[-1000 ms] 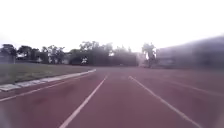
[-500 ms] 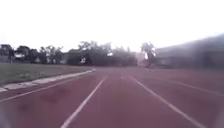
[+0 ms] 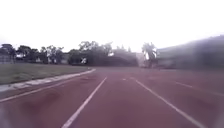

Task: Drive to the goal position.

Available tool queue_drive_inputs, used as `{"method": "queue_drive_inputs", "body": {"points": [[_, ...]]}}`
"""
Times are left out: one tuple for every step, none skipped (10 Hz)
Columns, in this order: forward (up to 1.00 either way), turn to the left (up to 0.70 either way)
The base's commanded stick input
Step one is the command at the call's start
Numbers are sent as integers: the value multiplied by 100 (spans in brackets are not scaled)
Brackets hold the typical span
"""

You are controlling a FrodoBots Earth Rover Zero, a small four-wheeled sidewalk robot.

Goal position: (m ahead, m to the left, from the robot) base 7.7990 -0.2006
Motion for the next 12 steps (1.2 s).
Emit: {"method": "queue_drive_inputs", "body": {"points": [[70, 0], [70, 0], [70, 0], [70, 0], [70, 0], [70, 0], [70, -16], [70, -28], [70, -28], [70, -28], [70, -28], [70, -24]]}}
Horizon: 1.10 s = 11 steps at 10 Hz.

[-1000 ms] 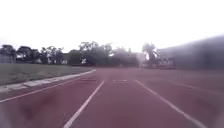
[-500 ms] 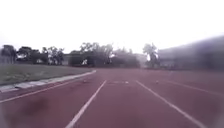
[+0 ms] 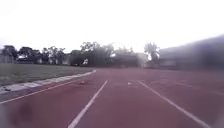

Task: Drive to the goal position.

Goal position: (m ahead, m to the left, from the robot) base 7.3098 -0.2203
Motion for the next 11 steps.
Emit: {"method": "queue_drive_inputs", "body": {"points": [[70, -16], [70, -1], [70, 0], [70, 0], [70, 0], [70, 0], [70, 0], [70, 0], [70, 0], [70, 0], [70, -4]]}}
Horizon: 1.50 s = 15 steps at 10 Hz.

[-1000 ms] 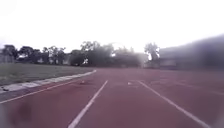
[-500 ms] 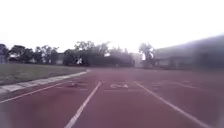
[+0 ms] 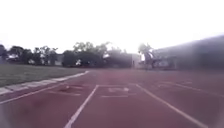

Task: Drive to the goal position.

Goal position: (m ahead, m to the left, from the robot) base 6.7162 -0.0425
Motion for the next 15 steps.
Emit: {"method": "queue_drive_inputs", "body": {"points": [[70, -11], [70, -25], [70, -28], [70, -28], [70, -28], [70, -28], [70, -28], [70, -25], [70, 0], [70, 0], [70, 0], [70, 0], [70, 0], [70, -1], [70, -7]]}}
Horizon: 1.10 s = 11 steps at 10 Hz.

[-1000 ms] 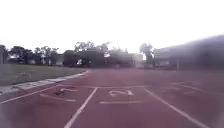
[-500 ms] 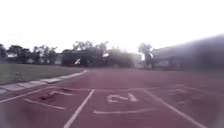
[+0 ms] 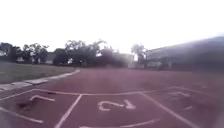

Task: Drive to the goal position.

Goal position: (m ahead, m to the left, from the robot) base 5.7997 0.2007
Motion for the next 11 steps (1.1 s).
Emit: {"method": "queue_drive_inputs", "body": {"points": [[70, -17], [70, -23], [70, -25], [70, -24], [70, 0], [70, 0], [70, 0], [70, 0], [70, 0], [70, 0], [70, 0]]}}
